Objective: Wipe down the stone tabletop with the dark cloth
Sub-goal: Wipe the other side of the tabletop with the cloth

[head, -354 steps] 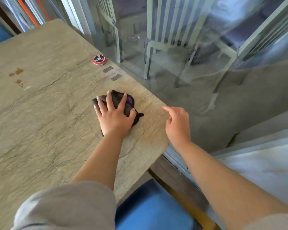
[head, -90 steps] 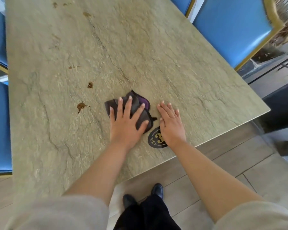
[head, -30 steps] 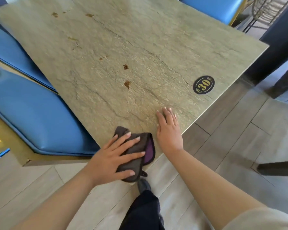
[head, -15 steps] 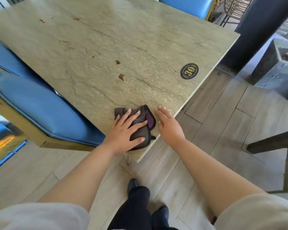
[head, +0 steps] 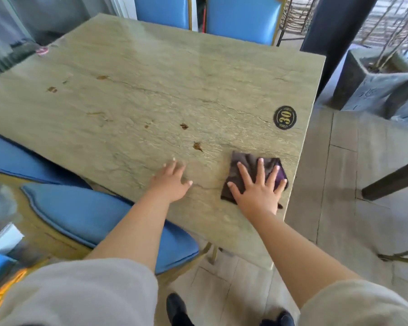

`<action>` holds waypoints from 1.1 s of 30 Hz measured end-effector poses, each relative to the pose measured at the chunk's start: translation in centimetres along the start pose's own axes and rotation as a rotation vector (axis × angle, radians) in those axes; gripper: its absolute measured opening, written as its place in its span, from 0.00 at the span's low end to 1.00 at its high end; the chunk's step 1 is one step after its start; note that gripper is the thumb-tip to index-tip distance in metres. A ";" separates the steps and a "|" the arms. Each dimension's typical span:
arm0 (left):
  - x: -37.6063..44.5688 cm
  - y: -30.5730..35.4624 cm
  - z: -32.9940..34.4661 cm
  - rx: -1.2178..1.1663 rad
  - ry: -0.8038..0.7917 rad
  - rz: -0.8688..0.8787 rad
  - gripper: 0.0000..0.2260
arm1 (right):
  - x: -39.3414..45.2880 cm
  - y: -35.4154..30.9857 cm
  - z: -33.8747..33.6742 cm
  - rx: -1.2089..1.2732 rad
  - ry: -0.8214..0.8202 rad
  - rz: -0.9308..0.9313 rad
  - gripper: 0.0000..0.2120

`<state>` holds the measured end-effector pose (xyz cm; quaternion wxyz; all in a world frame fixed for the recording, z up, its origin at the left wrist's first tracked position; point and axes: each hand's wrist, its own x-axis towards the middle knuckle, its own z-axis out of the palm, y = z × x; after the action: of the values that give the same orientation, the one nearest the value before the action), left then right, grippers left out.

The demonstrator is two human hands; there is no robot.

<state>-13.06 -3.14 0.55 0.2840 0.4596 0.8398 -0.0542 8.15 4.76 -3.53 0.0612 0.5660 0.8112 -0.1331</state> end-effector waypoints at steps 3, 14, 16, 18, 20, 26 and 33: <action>0.9 -1.3 -1.5 -0.046 -0.052 0.067 0.26 | -0.3 -4.4 0.5 0.083 -0.004 0.140 0.33; 5.8 -2.9 -3.4 0.098 0.029 0.149 0.30 | -2.5 -5.6 2.6 -0.055 0.103 -0.189 0.32; 6.5 -3.0 -3.8 0.140 0.106 0.190 0.28 | -0.9 -5.2 1.9 0.040 0.123 0.142 0.32; 7.3 -3.5 -4.6 0.179 0.172 0.257 0.26 | 0.1 -6.7 1.7 0.079 0.129 0.342 0.33; 8.4 -4.5 -5.4 0.186 0.197 0.296 0.27 | 0.8 -9.4 1.8 0.094 0.135 0.428 0.33; 11.0 -8.2 -4.5 0.091 0.146 0.251 0.35 | 5.8 -17.9 1.7 0.128 0.124 0.144 0.31; 11.9 -11.7 -6.5 -0.246 -0.015 0.386 0.31 | 14.7 -18.6 -1.2 0.477 0.131 -0.154 0.24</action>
<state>-30.21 1.33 -2.28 0.3491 0.5733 0.7344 0.1007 -14.38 12.29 -3.34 -0.1371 0.5083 0.8000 -0.2879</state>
